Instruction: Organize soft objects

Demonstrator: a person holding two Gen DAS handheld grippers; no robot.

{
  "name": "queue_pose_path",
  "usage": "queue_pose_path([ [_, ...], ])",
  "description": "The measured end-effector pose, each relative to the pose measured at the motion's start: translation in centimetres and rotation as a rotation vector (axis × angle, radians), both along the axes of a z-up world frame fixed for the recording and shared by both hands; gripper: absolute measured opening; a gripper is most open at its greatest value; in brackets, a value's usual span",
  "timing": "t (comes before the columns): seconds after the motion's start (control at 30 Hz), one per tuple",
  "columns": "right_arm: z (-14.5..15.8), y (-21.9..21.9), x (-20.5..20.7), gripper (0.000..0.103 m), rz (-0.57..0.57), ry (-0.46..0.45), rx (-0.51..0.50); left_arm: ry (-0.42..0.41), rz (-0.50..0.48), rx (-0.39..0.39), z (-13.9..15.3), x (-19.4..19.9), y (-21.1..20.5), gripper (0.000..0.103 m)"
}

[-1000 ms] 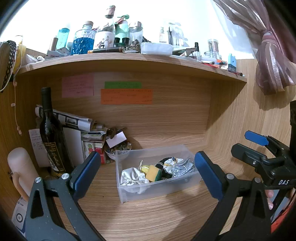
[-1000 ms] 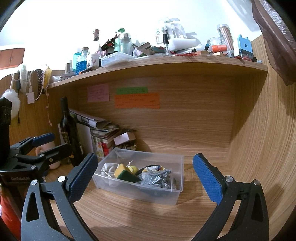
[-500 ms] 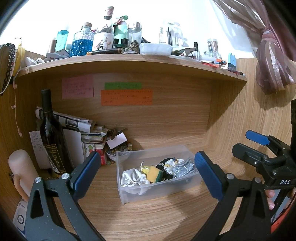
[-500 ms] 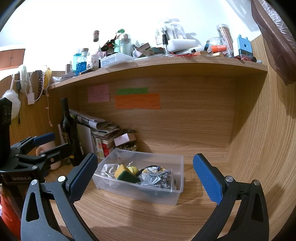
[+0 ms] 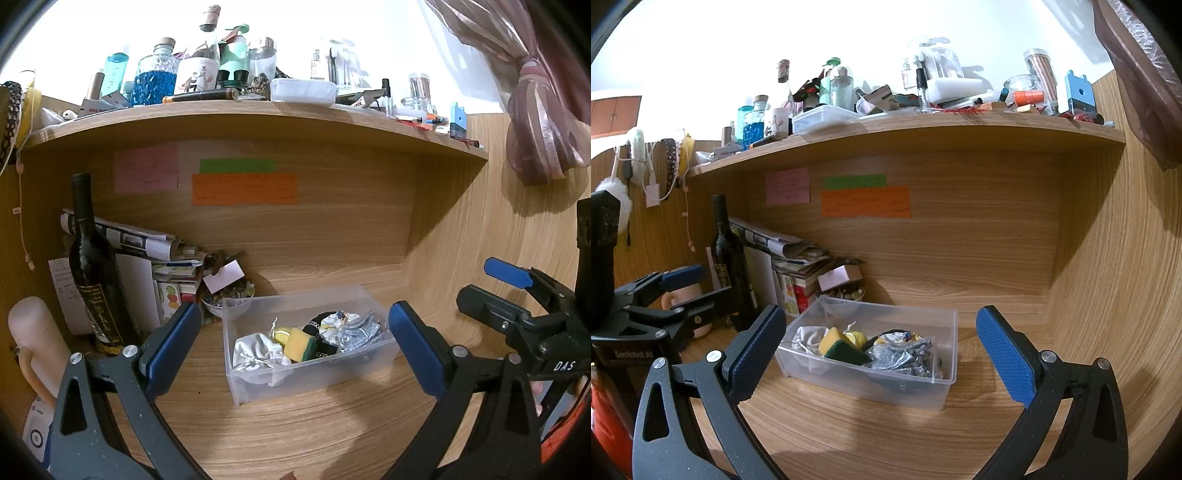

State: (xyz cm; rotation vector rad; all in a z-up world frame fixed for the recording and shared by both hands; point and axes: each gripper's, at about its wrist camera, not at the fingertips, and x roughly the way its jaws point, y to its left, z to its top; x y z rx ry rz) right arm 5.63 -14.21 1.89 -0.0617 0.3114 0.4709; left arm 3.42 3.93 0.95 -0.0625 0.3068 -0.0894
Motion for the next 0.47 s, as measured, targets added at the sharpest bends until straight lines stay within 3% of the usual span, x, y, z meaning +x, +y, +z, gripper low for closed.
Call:
queue_pose_path([
  [0.47, -0.3, 0.48, 0.69, 0.103, 0.006, 0.009, -0.017, 0.014, -0.009, -0.006, -0.33, 0.18, 0.11, 0.103],
])
